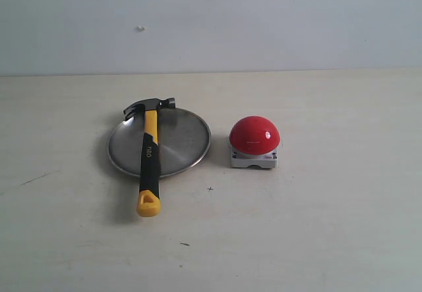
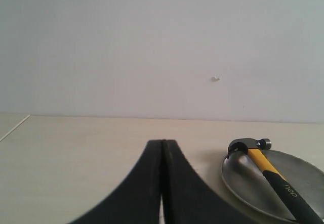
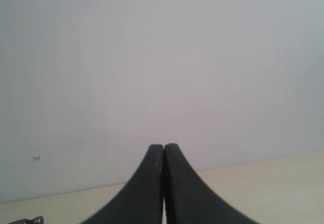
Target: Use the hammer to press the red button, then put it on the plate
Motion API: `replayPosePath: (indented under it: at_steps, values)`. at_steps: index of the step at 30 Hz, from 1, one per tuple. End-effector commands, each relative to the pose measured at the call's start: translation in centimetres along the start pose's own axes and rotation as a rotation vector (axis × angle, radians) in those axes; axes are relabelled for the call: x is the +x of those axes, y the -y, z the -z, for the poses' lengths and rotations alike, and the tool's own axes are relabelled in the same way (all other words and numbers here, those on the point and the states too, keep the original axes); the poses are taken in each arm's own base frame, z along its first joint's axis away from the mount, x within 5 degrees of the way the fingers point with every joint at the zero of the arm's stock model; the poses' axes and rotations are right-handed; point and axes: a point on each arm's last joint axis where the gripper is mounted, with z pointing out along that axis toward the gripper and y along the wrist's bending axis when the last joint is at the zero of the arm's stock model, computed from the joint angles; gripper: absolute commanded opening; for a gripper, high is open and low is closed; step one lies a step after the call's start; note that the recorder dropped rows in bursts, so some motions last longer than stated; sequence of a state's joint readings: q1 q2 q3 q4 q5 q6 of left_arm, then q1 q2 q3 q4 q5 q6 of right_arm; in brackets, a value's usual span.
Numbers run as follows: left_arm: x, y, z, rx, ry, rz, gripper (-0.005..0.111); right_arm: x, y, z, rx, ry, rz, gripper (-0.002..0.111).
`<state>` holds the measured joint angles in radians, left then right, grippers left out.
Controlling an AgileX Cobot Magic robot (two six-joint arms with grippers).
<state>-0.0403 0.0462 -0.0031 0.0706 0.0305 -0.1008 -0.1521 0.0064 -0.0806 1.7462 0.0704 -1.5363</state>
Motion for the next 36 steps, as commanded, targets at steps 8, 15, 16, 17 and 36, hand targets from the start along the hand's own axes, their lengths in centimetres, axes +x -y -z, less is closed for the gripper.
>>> replayPosePath:
  at_steps: [8, 15, 16, 17, 36]
  values:
    - [0.0, 0.0, 0.0, 0.005, 0.009, 0.0, 0.0, 0.1, 0.2, 0.1, 0.016, -0.004, -0.014, 0.0]
    - [0.0, 0.0, 0.0, 0.005, 0.009, 0.0, 0.0, 0.7, 0.6, 0.1, 0.055, -0.057, 0.084, 0.0]
    - [0.0, 0.0, 0.0, 0.005, 0.009, 0.0, 0.0, 0.8, 0.6, 0.1, 0.058, -0.076, 0.089, 0.0]
    - [0.0, 0.0, 0.0, 0.005, 0.009, 0.0, 0.0, 1.0, 0.7, 0.1, 0.066, -0.091, 0.093, 0.0]
    - [0.0, 0.0, 0.0, 0.005, 0.009, 0.0, 0.0, 3.0, 1.3, 0.1, 0.084, -0.113, 0.164, 0.0]
